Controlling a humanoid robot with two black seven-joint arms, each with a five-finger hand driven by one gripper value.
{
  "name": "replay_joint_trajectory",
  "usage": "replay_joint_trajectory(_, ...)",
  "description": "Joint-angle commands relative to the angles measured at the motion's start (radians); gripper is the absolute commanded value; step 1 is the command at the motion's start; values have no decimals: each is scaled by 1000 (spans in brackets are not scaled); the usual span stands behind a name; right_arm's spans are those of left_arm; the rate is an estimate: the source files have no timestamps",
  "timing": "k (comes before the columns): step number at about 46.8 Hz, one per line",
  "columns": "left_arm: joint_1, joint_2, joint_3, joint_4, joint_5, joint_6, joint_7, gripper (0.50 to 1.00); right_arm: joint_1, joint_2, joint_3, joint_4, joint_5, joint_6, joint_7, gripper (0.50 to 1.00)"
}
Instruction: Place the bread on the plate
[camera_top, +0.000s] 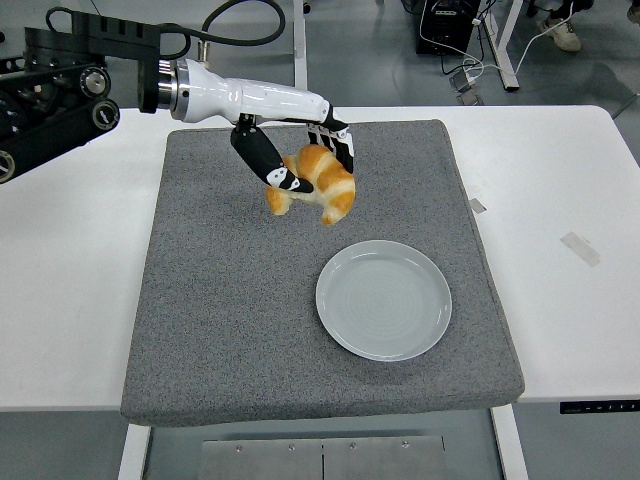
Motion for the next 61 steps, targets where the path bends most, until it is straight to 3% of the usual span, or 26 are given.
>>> replay_joint_trajectory(1,-19,-46,32,8,0,4,2,566,0,0,1,0,0,0,1,1000)
replay_joint_trajectory(19,-26,-253,90,151,4,11,4,567,0,0,1,0,0,0,1,1000)
replay_joint_trajectory(27,-22,-314,124,189,6,23,4,567,0,0,3,-1,0,0,1,1000)
replay_joint_trajectory(41,4,-342,197,192,6,66,4,567,0,0,3,0,0,0,1,1000)
replay_joint_trajectory(61,70,-367,205,243,16,90,4,567,0,0,3,-1,0,0,1,1000)
